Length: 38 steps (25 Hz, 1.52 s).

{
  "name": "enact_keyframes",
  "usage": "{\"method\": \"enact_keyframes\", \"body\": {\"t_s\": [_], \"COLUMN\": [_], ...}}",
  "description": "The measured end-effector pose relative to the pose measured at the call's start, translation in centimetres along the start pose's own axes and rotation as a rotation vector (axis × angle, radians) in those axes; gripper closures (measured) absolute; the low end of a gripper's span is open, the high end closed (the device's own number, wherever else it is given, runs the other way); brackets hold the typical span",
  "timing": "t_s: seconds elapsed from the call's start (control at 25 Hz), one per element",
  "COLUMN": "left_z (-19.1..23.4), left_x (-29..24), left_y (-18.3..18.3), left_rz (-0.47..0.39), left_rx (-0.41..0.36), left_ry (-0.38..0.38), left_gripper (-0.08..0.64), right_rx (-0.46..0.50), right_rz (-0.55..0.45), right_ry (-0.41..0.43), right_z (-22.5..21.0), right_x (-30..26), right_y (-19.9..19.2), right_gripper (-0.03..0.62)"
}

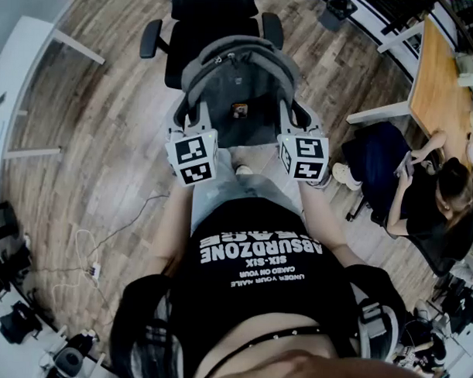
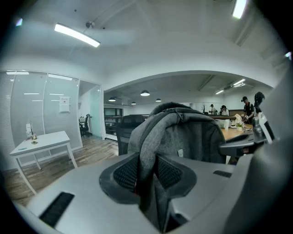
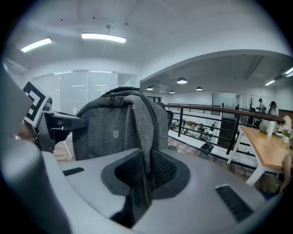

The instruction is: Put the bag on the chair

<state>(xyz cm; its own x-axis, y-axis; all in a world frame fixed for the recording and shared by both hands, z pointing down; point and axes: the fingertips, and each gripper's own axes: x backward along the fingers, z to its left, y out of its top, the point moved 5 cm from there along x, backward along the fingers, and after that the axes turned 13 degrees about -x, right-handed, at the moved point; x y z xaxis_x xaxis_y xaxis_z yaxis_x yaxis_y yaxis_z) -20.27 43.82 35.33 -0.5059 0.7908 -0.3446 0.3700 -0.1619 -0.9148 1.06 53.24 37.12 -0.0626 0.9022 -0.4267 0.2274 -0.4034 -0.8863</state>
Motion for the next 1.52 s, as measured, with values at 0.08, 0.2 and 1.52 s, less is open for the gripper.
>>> {"method": "enact_keyframes", "body": {"t_s": [0.08,0.2,1.52], "left_z": [0.4,1.0,17.3], "left_x": [-1.1,-3.0,-24.0], "left_y": [-0.1,0.0,4.2], "left_rz": [0.006,0.018,-0.007], "left_rx": [0.001,0.005,-0.012], "left_ry": [-0.002,-0.008,-0.176], "left_gripper": [0.456,0.456,0.456], "right_rx": [-0.002,-0.007,-0.061], "right_rz": [0.004,0.017,0.0], "right_ry": [0.004,0.0,-0.136], "right_z": [-0.1,-0.4,4.0], "right_x": [-1.1,-2.9,-25.1], "right_y": [0.2,0.5,10.5], "right_gripper": [0.535,0.535,0.534]}}
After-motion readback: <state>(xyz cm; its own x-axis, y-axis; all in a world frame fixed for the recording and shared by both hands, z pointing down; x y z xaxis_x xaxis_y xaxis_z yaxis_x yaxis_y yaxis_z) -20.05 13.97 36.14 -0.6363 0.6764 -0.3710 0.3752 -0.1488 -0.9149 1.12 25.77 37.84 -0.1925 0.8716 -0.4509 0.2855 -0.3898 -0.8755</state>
